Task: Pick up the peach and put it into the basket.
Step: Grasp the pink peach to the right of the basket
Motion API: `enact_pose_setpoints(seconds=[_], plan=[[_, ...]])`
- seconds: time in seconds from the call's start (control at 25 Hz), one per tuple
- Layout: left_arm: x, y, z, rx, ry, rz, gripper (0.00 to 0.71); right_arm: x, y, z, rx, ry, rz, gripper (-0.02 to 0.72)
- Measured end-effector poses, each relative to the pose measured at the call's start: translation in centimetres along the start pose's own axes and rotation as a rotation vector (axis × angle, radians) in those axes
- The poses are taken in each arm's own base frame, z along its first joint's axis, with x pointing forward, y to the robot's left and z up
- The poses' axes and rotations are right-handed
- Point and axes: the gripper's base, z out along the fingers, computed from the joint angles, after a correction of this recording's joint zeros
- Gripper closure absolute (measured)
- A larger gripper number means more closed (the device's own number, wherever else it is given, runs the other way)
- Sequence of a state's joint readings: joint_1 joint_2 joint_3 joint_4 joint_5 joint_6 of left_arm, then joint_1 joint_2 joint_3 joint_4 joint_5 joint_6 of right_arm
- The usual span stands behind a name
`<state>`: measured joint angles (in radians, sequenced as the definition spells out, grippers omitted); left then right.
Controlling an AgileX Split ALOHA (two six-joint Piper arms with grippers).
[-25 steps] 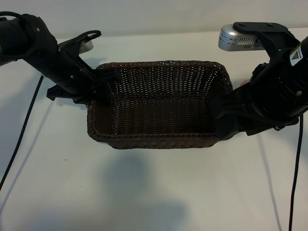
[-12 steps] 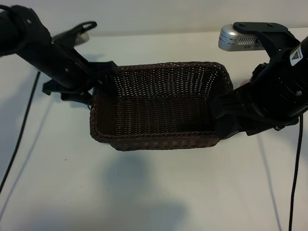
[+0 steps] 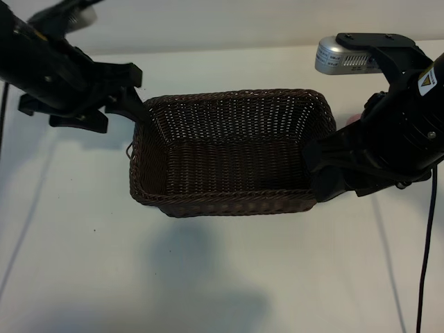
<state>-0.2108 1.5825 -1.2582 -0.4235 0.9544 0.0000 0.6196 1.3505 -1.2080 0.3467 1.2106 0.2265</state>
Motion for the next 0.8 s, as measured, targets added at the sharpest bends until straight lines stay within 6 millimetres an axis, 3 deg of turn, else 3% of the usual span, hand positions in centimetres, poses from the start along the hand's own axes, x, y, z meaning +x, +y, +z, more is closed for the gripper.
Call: enact_pose_setpoints(seconds=[0.2,0.4,0.52,0.8], plan=[[1.6,-1.3,-3.5,0.039,-0.054,0.032,0.13,0.0,0.0,0.0,0.0,0.001,0.0,0.207],[4.1,-4.4,-6.0,0.093,-0.089,0.132,0.128,0.0,0.0,0.0,0.0,0.002,0.0,0.207],[5.1,-6.0,-6.4,0.123,-0.09,0.166,0.128,0.0,0.0,0.0,0.001,0.003,0.0,0.207],[5.7,-6.2,-6.6,0.123,-0.07,0.157,0.128,0.0,0.0,0.0,-0.001,0.003,0.001,0.207]])
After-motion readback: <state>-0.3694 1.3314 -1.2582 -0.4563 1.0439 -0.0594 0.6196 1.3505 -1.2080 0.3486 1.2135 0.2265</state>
